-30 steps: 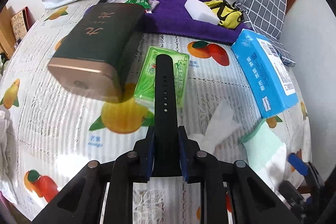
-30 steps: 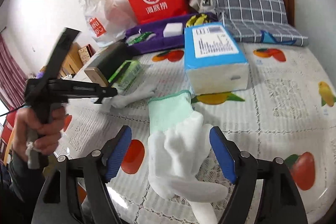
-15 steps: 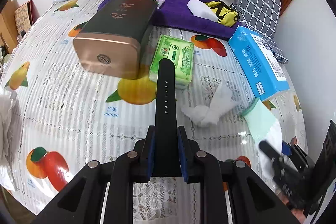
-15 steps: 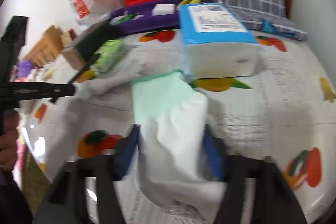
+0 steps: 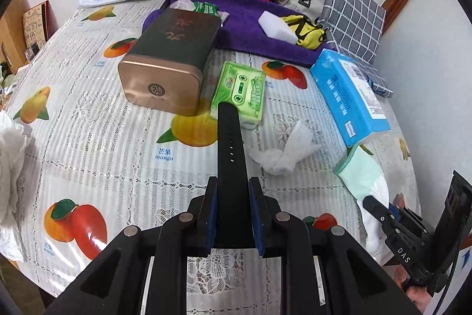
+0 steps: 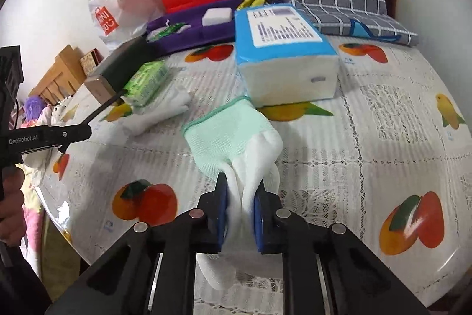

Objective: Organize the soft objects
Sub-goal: 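Carry the glove with the right gripper while the left gripper carries the strap toward the towel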

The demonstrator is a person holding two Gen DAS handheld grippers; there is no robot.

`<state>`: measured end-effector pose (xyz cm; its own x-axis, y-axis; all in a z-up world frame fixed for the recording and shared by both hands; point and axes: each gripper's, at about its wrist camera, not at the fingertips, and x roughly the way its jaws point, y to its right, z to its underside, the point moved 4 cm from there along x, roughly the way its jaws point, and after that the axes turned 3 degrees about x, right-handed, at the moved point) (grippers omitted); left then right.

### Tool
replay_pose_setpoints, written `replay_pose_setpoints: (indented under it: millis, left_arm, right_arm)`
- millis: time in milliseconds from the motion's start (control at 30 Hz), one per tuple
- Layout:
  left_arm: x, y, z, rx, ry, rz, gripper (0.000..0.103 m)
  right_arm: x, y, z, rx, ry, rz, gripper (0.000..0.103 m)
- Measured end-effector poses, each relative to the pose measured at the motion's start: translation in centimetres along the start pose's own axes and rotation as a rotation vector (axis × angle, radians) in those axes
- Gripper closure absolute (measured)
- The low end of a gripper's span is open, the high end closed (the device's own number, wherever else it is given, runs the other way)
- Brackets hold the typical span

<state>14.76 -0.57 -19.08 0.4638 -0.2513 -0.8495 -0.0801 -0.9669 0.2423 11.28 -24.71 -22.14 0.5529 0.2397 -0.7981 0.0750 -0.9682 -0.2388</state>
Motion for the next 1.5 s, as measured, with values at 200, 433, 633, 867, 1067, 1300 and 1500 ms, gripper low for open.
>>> replay_pose_setpoints:
  millis: [200,433,633,867,1067,1300,1500]
  left_arm:
    - [-1.4,0.3,-0.3,0.001,0.028,0.008,0.084]
    - [-3.2,1.0,-0.6,0.012,0.055,0.019,0.084]
    - [-4.6,1.7,-1.1,0.026,0.079,0.025,0.084]
    - [-5.9,2.1,-1.9,0.032,0.1,0.025,0.084]
    - [-7.0,1.9,-3.0,0.025,0.123,0.022,0.084]
    - [-8.1,1.5,-4.4,0.019,0.145,0.01,0.084]
    - [-8.6,1.2,-5.7,0.019,0.158,-0.003,0.084]
  right_arm:
    - [-2.0,-1.1,-0.9,-0.018,0.042,-0.022,0.088]
    - [-3.8,-1.7,-1.9,-0.03,0.07,-0.029,0.088]
    - [-5.5,-2.2,-3.0,-0.037,0.103,-0.036,0.088]
    - [-6.8,-2.4,-4.5,-0.039,0.129,-0.028,0.088]
    - [-7.8,-2.5,-5.8,-0.039,0.146,-0.032,0.088]
    - [-8.8,-2.7,-7.6,-0.037,0.167,-0.051,0.088]
    - [-9.2,-3.0,-9.3,-0.048,0.183,-0.054,0.088]
